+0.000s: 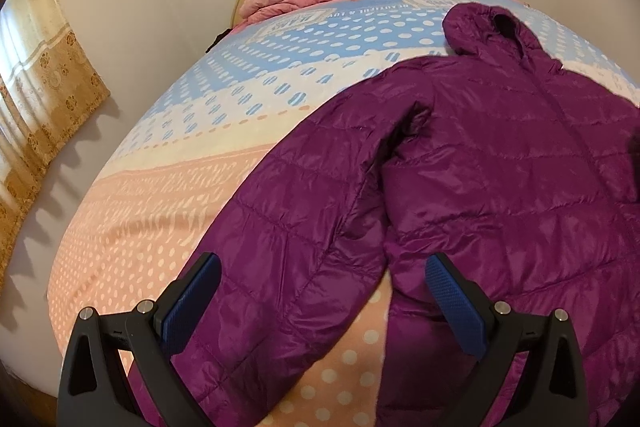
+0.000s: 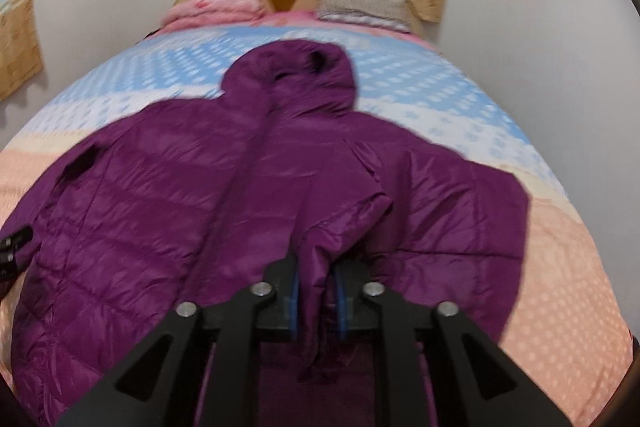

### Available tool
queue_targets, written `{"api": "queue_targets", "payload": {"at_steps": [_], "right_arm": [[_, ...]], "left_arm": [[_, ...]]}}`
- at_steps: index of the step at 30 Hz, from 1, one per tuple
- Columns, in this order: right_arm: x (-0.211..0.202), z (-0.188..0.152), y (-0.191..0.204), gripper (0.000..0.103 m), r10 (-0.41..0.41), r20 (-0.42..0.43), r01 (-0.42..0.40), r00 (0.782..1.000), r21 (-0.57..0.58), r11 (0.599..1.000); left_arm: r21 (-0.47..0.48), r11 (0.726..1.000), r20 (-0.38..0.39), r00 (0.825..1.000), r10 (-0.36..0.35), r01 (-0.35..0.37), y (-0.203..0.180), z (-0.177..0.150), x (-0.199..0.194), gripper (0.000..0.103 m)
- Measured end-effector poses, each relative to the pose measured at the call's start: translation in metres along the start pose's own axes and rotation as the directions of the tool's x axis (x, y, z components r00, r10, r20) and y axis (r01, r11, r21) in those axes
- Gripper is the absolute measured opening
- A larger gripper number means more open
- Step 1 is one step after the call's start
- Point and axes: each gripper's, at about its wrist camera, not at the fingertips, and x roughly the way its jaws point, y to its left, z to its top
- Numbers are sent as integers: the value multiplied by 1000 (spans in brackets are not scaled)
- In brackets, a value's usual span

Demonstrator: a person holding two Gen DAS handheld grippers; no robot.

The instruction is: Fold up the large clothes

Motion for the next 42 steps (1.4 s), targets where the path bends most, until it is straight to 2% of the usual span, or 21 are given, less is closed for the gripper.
{"api": "queue_targets", "payload": {"at_steps": [2,5,8,11,14,17,22,24,25,26,27,30,33,36,39,42], "right_arm": [[-15,-7,-4,70,19,30,-19,999,7,1000],[-42,-21,-22,70,0,59,1,998,-3,1000],[-63,-38,-54,79,-70,88,67,994,35,997],[-73,-59,-90,85,-154,97,146,983,89,985],[-69,-80,-125,86,-237,71,225,969,145,964],[-60,-98,-145,86,-267,48,254,963,180,950],[-55,-107,-153,86,-248,52,232,967,213,949],[-54,-109,-154,89,-240,64,221,969,217,951],[-53,-111,-153,90,-237,67,218,969,215,952],[-51,-111,-151,91,-237,67,218,969,209,953],[-52,-117,-154,91,-236,67,218,969,203,955],[-49,-123,-154,91,-235,61,220,970,191,957],[-46,-127,-155,91,-229,52,215,972,198,956],[-46,-128,-154,91,-227,48,214,973,196,957],[-47,-125,-149,91,-229,54,217,972,173,961],[-45,-121,-145,91,-222,48,212,974,153,965]], "left_arm": [[-7,1000,12,1000,-3,3,-4,4,-7,102],[-10,1000,26,999,-30,30,-20,15,-17,102],[8,998,40,997,-67,67,-48,27,-27,102],[32,983,30,983,-183,182,-91,44,-33,102],[41,960,15,960,-279,278,-138,59,-33,102],[69,934,-13,936,-351,351,-187,69,-26,102],[137,911,-69,921,-383,389,-252,72,-6,101],[148,894,-91,906,-412,422,-268,69,0,74],[152,882,-108,894,-434,446,-270,68,1,32],[163,863,-141,877,-459,478,-276,67,3,17],[166,862,-133,877,-462,479,-275,68,1,16],[201,868,-47,889,-456,455,-260,71,-20,12],[204,888,47,902,-429,412,-228,82,-42,12],[196,923,137,923,-359,330,-187,91,-57,12],[185,950,182,941,-286,253,-156,92,-54,12],[185,965,166,961,-219,188,-134,81,-35,12]]}}
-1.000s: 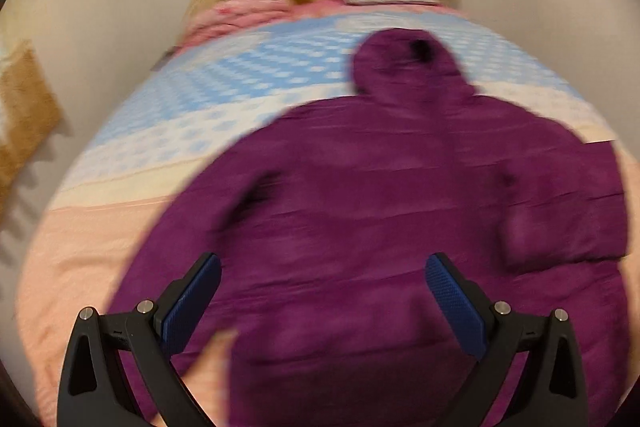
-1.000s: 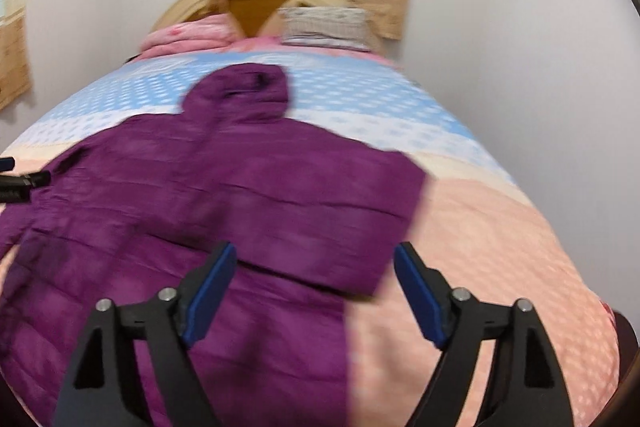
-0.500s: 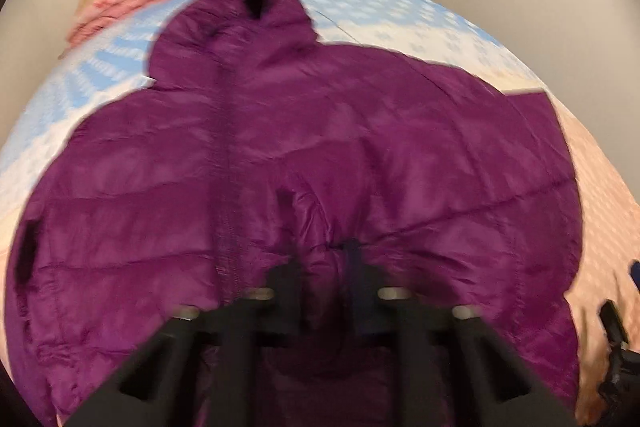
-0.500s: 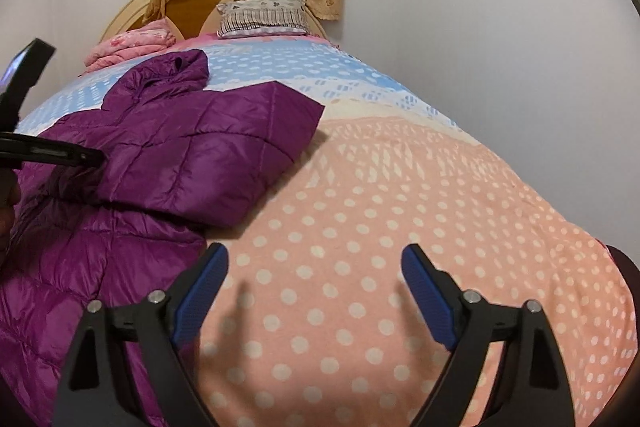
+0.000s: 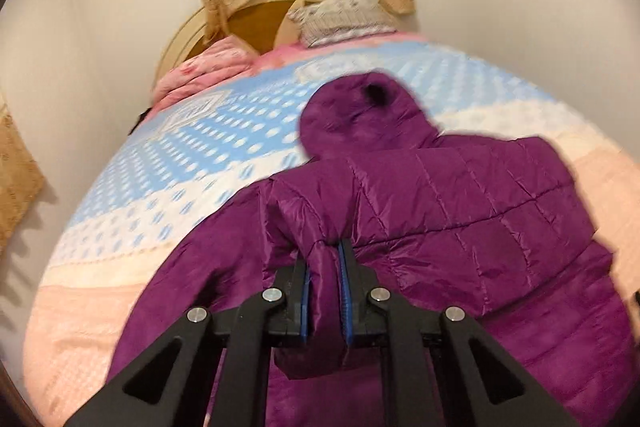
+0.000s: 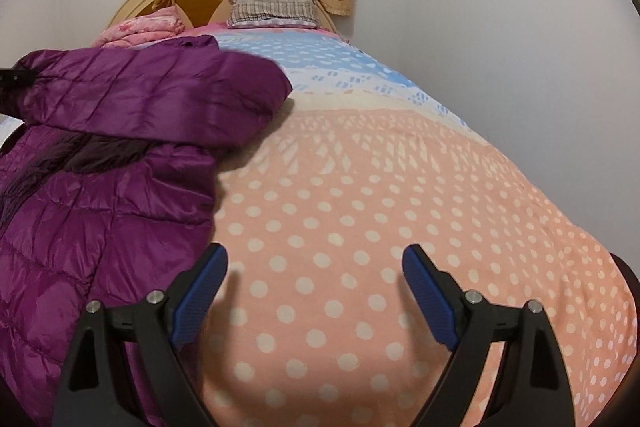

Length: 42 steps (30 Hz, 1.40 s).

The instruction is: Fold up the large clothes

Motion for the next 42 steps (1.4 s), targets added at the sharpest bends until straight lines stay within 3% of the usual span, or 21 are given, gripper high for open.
{"api": "queue_targets", "payload": {"at_steps": [5,7,9,11,13,15,16,17,20,23,26,29,42], "right_arm": [[1,16,8,91,-25,-12,25,1000,-52,998],[0,28,9,90,-25,-19,24,999,-53,998],[0,41,10,86,-26,-19,25,999,-54,998],[2,58,17,81,-34,-11,33,999,-71,997],[7,75,25,73,-46,11,47,999,-87,995],[21,93,38,71,-49,21,51,999,-108,993],[29,100,43,69,-45,22,47,999,-114,992],[39,107,49,62,-37,24,39,999,-115,993],[74,124,63,49,-13,2,14,1000,-108,994],[95,128,77,45,17,-17,-19,1000,-110,994],[106,121,92,44,47,-40,-52,998,-139,989],[113,111,100,44,49,-61,-58,997,-157,986],[129,102,110,45,28,-111,-51,993,-217,975]], "left_arm": [[14,999,-76,996,44,-43,4,-29,37,15],[1,998,-108,992,68,-68,0,-32,51,22],[-40,994,-114,988,100,-105,4,-33,53,37],[-86,984,-77,985,152,-158,14,-31,48,74],[-158,956,-21,969,246,-246,26,-23,38,94],[-201,944,1,964,268,-262,33,-15,35,95],[-211,947,-8,970,244,-240,33,-8,38,95],[-208,949,-21,971,239,-238,30,-4,40,95],[-172,950,-40,966,257,-260,11,10,52,95],[-105,958,-51,963,264,-268,-14,8,66,95],[-17,944,-99,940,327,-330,-28,-7,98,95],[-1,940,-165,927,336,-341,-26,-23,121,95],[-61,950,-172,940,293,-307,-18,-26,122,97]]}}
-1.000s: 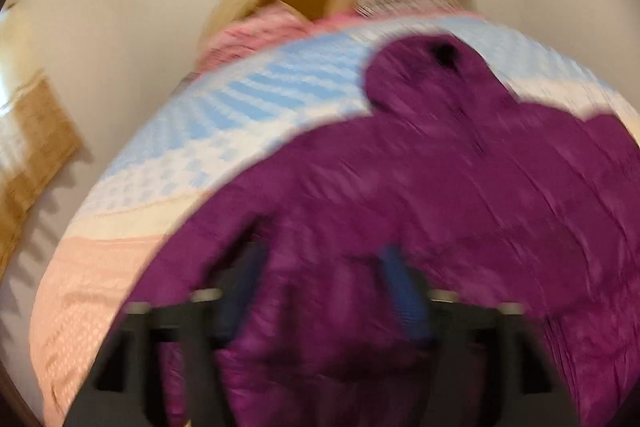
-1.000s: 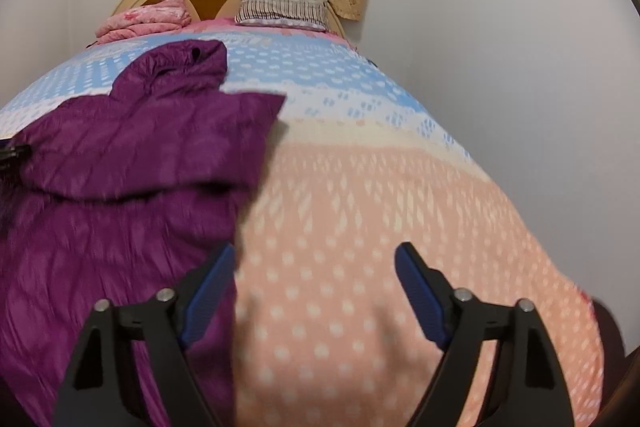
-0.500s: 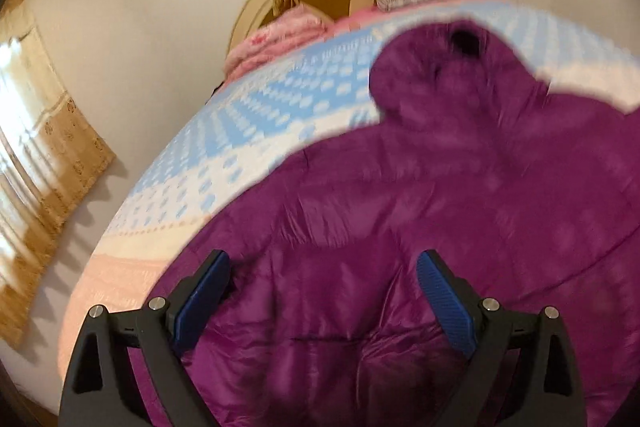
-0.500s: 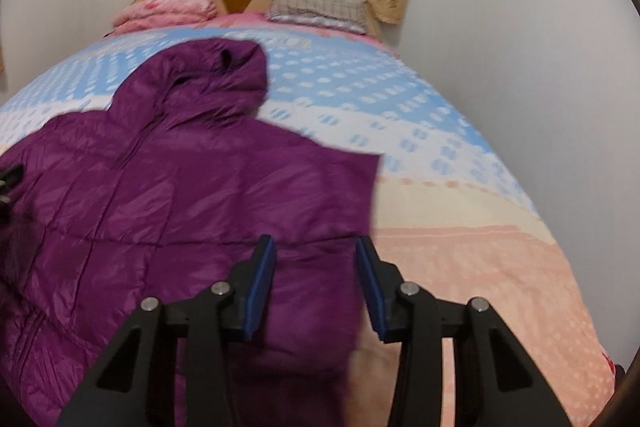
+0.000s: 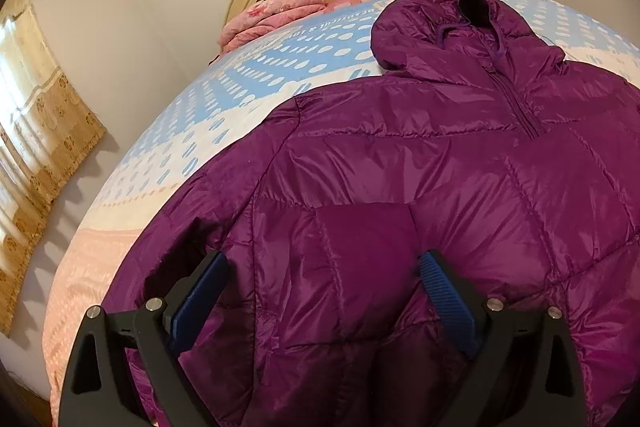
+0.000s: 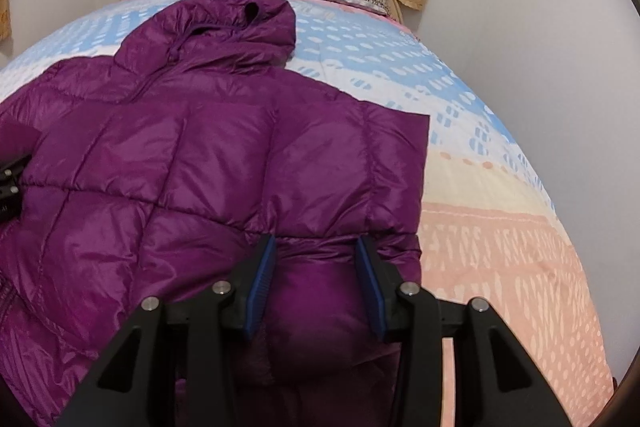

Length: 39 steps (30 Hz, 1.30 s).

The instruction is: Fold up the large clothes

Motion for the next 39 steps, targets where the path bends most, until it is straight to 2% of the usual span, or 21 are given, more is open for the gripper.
{"api": "queue_targets", "payload": {"at_steps": [5,12,14,16,18,19,21,26,33,39], "right_arm": [[2,-1,2,46,-4,-2,4,1000,-13,1000],[3,1,1,46,7,-16,-8,1000,-13,1000],[-4,9,-8,45,34,-35,-33,999,29,999],[-19,18,-16,46,49,-7,-48,999,97,994],[-31,27,-14,55,42,26,-45,999,124,991],[-34,32,-9,56,44,37,-48,998,122,991],[-30,38,2,56,52,35,-55,998,104,993],[7,32,21,55,81,-50,-76,995,95,993],[12,24,25,57,69,-40,-66,997,83,994],[10,22,37,57,-1,-26,2,1000,26,1000]], "left_arm": [[-11,1000,-5,1000,-10,10,1,-2,1,98],[-55,997,-23,998,-63,62,10,-2,6,99],[-67,995,-25,997,-77,75,13,-3,7,99],[-79,993,-29,996,-90,88,14,-3,8,99],[-84,992,-31,995,-97,94,15,-4,8,99],[-87,991,-31,994,-101,98,15,-4,9,99],[-94,990,-33,993,-110,106,16,-4,9,99],[-124,983,-42,989,-140,134,20,-5,12,100],[-133,981,-47,988,-148,140,22,-5,13,101],[-137,980,-50,988,-149,141,22,-5,14,102]]}}
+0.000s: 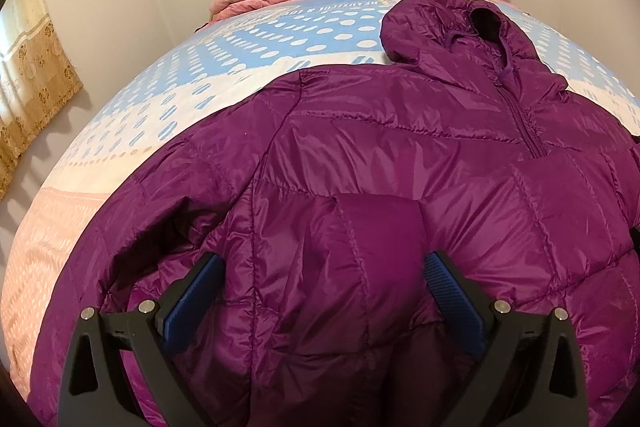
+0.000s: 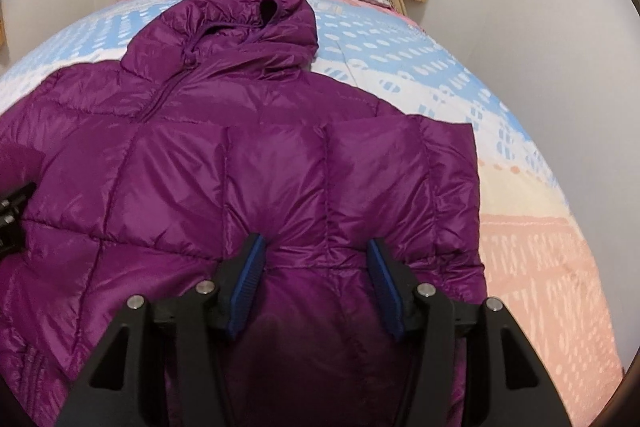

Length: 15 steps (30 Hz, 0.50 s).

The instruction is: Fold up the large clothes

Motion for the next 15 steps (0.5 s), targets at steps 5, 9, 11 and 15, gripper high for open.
{"api": "queue_targets", "payload": {"at_steps": [5,9,11,15], "right_arm": [[2,0,-1,57,-2,-1,2,1000,-4,1000],[1,0,5,57,-30,1,30,1000,-26,999],[1,2,6,58,-38,-5,38,999,-38,999],[-21,4,-15,81,11,-7,-10,1000,27,1000]], "left_arm": [[2,1000,1,1000,1,-1,0,0,0,102],[-9,1000,-9,1000,-14,14,2,1,0,102],[-18,999,-24,999,-36,35,12,2,-6,102],[-64,996,19,998,-57,58,55,1,-48,102]]}}
